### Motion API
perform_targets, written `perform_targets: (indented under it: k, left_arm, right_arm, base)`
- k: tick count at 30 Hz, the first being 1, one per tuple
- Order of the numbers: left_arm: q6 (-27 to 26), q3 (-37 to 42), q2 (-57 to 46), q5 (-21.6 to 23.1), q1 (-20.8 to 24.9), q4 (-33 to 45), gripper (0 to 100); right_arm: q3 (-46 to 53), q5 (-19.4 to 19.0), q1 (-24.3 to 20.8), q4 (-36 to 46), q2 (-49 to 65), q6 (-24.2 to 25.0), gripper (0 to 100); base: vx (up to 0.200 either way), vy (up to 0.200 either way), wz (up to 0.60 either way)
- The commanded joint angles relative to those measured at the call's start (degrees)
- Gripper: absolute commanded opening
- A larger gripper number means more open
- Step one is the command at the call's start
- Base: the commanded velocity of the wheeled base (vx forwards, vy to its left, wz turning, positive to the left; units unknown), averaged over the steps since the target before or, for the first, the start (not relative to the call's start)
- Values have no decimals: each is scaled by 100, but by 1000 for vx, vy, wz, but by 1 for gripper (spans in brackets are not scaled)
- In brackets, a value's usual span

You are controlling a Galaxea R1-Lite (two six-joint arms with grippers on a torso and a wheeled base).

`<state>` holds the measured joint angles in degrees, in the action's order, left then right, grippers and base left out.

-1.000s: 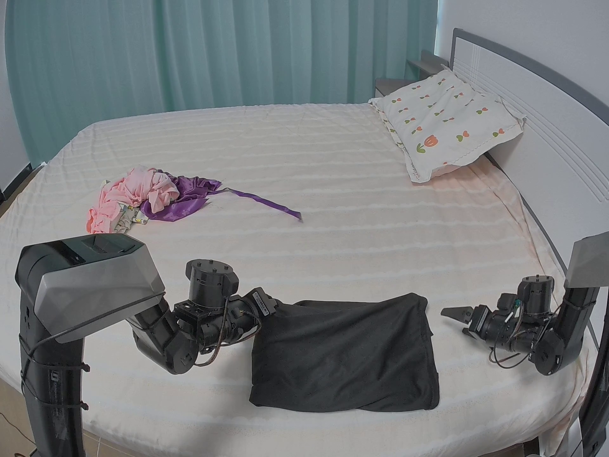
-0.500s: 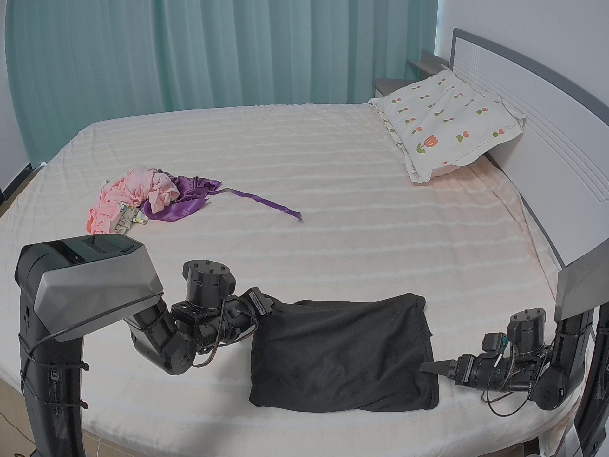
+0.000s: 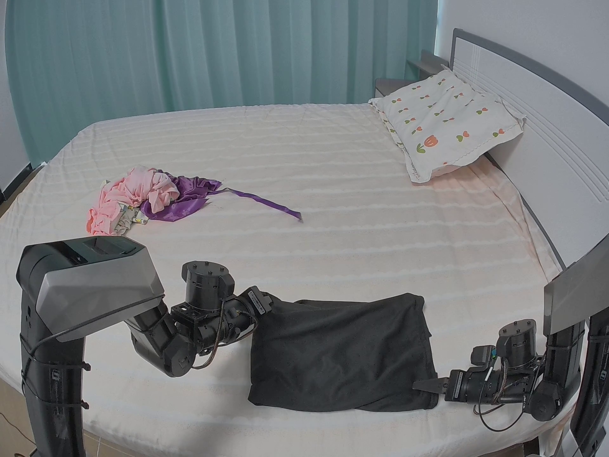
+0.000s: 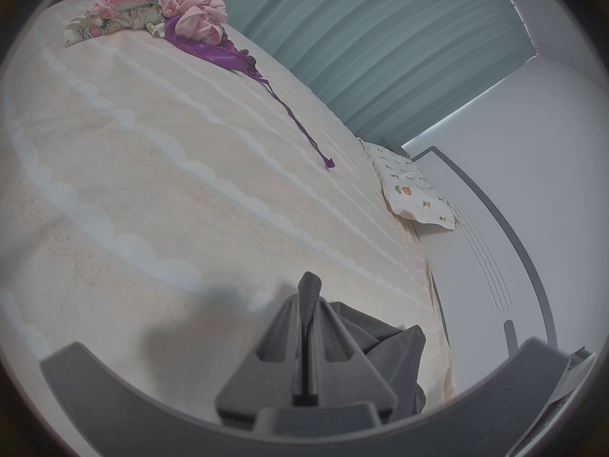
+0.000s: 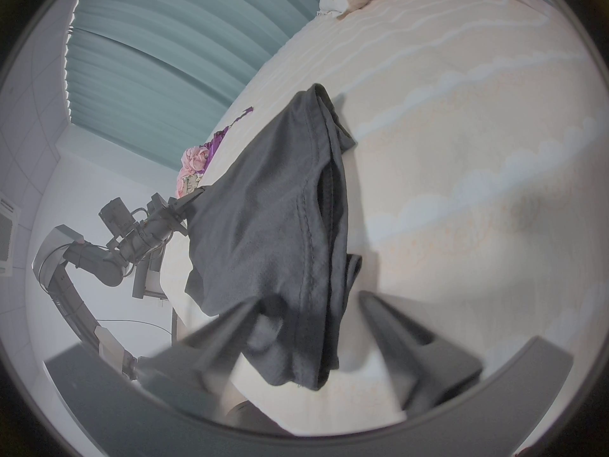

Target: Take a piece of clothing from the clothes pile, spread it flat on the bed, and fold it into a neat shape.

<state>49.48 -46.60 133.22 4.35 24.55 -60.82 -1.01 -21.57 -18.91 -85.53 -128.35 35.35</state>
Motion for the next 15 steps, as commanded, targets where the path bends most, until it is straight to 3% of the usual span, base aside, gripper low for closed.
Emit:
perform_targets:
  k: [1,15]
  left_arm:
    - [0,2,11,4,-3,0,0]
    - [9,2,2,4,6,17,0]
  right_arm:
    - [101,3,-34,80,91,-11,0]
    - [101,12,27,687,399,-222,0]
  base:
    - [0,0,0]
    - [0,0,0]
